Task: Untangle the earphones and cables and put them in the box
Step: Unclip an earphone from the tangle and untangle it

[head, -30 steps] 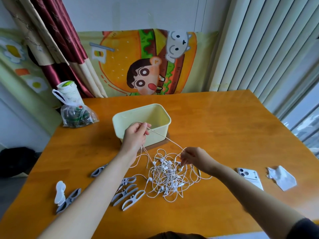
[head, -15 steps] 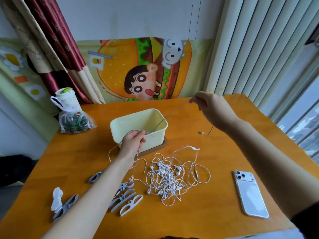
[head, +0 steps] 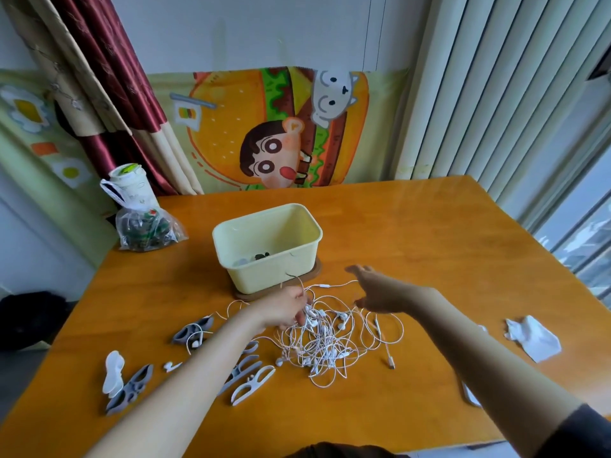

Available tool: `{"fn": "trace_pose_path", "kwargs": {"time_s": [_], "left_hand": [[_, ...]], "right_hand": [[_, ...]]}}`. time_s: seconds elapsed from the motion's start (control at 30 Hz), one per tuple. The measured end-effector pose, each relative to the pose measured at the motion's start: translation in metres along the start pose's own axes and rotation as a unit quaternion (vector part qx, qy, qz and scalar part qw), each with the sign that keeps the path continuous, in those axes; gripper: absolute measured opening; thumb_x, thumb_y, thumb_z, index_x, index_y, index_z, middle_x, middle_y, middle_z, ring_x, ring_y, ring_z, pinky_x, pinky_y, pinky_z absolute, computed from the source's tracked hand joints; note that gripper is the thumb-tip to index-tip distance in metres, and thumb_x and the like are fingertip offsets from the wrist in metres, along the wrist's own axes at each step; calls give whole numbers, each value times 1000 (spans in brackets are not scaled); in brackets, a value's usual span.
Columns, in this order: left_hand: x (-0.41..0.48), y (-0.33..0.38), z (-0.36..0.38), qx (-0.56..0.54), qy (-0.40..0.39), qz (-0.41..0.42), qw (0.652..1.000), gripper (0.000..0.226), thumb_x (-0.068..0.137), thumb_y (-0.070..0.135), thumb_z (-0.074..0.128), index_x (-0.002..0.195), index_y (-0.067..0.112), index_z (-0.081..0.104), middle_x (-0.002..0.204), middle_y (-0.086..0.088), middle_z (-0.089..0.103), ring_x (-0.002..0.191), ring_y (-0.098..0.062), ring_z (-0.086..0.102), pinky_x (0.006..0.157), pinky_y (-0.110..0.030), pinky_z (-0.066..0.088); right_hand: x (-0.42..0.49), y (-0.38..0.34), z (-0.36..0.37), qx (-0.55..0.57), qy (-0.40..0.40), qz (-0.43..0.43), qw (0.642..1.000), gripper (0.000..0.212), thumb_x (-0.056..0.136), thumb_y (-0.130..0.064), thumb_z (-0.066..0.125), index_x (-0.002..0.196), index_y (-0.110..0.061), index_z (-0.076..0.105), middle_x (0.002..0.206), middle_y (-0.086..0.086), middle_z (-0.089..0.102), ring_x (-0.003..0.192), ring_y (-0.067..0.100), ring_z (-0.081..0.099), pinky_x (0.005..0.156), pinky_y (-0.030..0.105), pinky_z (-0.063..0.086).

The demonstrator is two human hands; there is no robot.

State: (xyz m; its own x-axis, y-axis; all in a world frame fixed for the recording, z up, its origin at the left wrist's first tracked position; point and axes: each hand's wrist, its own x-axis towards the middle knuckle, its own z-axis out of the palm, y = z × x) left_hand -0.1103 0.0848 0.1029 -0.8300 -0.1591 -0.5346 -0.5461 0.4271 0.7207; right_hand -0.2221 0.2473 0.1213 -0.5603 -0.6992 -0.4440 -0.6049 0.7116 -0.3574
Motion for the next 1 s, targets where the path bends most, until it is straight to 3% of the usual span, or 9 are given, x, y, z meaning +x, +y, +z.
{"fn": "trace_pose_path", "kwargs": {"time_s": [0.17, 0.23, 0.3, 0.37, 0.47, 0.57, 0.73, 0.87, 1.0], "left_hand": [[-1, 2, 9, 136, -23, 5, 990, 14, 102, 25, 36, 111, 17, 43, 72, 1, 52, 58, -11, 42, 52, -22, 34], [0, 2, 10, 122, -5, 22, 992, 15, 101, 16, 36, 113, 12, 44, 78, -3, 52, 65, -15, 46, 59, -27, 37], [0, 3, 8, 138, 21, 40, 989, 17, 98, 10, 37, 114, 14, 42, 88, -6, 53, 77, -19, 49, 68, -31, 39], [-3, 1, 4, 123, 47, 61, 989, 9, 100, 14, 36, 108, 17, 39, 83, -4, 52, 72, -17, 47, 65, -30, 37], [-5, -3, -2, 69, 55, 87, 992, 8, 102, 21, 36, 110, 19, 38, 76, -1, 50, 60, -11, 40, 57, -27, 33], [-7, -9, -6, 54, 57, 102, 992, 16, 102, 22, 39, 118, 19, 39, 75, 4, 53, 65, -10, 44, 67, -27, 38], [-4, -23, -6, 12, 52, 88, 995, 12, 102, 17, 41, 108, 18, 50, 77, 2, 54, 70, -9, 49, 69, -21, 42], [-2, -42, -6, 26, 61, 74, 995, 21, 102, 13, 38, 93, 19, 56, 77, -1, 54, 69, -10, 47, 70, -23, 42], [3, -56, -4, 45, 69, 49, 995, 21, 102, 16, 36, 92, 18, 54, 75, 1, 50, 72, -12, 48, 65, -21, 43]], "right_hand": [[-5, -36, 18, 83, 34, -152, 984, 67, 87, 7, 51, 145, -17, 26, 149, 4, 34, 134, 20, 37, 105, 25, 31], [-1, -43, 28, 97, 33, -167, 981, 63, 88, 7, 50, 143, -16, 29, 140, 11, 45, 126, 25, 45, 102, 30, 36], [3, -45, 34, 118, 40, -153, 980, 50, 92, 0, 49, 138, -12, 33, 126, 16, 57, 112, 28, 55, 93, 35, 43], [5, -44, 34, 102, 56, -140, 983, 28, 96, -9, 47, 125, -5, 48, 109, 12, 64, 89, 20, 59, 73, 20, 42], [7, -41, 33, 64, 68, -151, 984, 27, 100, -17, 43, 104, -2, 65, 79, -7, 51, 62, -4, 40, 59, 12, 32], [10, -33, 31, 57, 94, -126, 986, 30, 101, -20, 40, 100, -6, 66, 89, -2, 48, 71, 3, 41, 74, 20, 34], [16, -15, 26, 77, 127, -51, 988, 30, 101, -13, 37, 100, -5, 65, 107, 8, 60, 88, 18, 56, 75, 23, 40], [19, 3, 26, 122, 132, 9, 984, 29, 101, -12, 36, 100, 0, 62, 99, 12, 63, 91, 26, 61, 76, 31, 47], [28, 12, 29, 168, 114, 59, 977, 21, 101, -10, 37, 93, -5, 56, 91, 10, 61, 83, 21, 58, 69, 25, 45]]}}
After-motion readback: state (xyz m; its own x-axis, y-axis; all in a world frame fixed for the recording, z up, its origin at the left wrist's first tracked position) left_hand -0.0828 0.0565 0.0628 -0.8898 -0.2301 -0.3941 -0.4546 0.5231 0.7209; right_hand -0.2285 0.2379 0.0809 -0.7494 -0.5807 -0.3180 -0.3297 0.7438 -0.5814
